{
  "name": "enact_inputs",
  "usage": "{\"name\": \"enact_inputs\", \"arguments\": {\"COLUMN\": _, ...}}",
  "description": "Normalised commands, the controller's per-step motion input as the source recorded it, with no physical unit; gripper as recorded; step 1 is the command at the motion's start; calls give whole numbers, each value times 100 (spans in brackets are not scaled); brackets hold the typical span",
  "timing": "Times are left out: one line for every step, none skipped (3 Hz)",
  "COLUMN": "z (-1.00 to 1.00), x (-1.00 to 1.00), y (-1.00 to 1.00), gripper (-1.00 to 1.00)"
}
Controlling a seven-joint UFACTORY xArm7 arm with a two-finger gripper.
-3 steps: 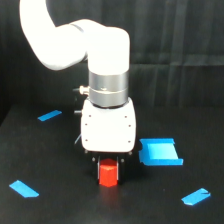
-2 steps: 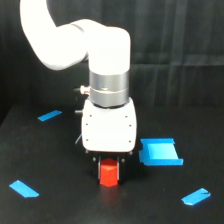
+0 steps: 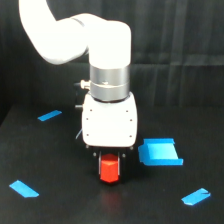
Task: Pick up the red object from the table
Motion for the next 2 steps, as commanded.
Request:
{"name": "enact_inputs", "arguments": {"z": 91, "x": -3, "y": 4, "gripper": -100}}
{"name": "enact_inputs", "arguments": {"z": 92, "x": -1, "y": 9, "gripper": -100}}
